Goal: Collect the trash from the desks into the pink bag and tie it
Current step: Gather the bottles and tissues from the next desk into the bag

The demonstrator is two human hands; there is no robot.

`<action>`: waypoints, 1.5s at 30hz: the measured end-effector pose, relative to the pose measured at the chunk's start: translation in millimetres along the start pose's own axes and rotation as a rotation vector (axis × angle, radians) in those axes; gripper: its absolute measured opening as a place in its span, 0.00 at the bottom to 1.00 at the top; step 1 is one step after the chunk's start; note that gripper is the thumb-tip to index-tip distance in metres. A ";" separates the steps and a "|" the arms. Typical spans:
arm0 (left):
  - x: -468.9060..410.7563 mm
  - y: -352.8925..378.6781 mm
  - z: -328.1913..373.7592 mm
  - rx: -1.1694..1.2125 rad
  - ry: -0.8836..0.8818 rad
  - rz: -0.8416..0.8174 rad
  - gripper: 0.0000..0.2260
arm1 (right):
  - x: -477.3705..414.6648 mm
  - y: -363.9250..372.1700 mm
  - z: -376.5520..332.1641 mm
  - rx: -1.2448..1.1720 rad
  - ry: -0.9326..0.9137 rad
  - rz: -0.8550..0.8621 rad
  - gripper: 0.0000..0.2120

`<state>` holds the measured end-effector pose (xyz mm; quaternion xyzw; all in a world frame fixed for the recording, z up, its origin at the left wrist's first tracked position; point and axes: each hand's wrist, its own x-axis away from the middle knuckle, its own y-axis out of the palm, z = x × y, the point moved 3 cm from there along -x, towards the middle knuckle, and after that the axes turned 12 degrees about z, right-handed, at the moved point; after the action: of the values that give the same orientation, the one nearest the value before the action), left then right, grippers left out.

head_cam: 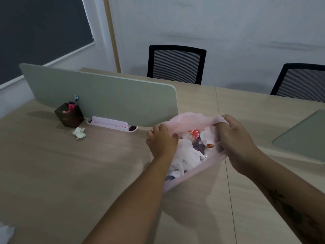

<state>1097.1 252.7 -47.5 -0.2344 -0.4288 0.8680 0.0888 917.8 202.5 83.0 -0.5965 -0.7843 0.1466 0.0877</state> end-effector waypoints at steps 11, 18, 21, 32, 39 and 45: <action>-59.5 -86.5 -28.3 0.322 0.152 0.121 0.04 | -32.0 -28.9 5.0 0.084 -0.111 0.252 0.10; -22.7 -107.4 -64.1 -0.024 0.052 0.009 0.05 | -34.5 -34.7 -1.0 0.159 -0.247 0.153 0.08; -28.1 -148.2 -55.4 0.119 -0.041 0.259 0.09 | -32.9 -42.2 -11.4 0.153 -0.325 0.180 0.08; 112.4 -119.1 -102.6 0.006 -0.284 -0.182 0.16 | 7.5 -23.5 -11.7 0.028 -0.166 -0.229 0.14; 144.9 -165.6 -188.2 -0.192 -0.301 -0.126 0.17 | 49.8 20.3 -10.6 -0.006 -0.099 -0.328 0.13; 135.3 -191.1 -285.9 -0.378 -0.480 -0.186 0.26 | 68.5 60.8 -28.9 -0.021 -0.124 -0.324 0.12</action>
<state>1107.9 619.5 -91.5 0.0048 -0.6109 0.7915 0.0190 963.4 286.9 87.3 -0.4529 -0.8756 0.1587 0.0553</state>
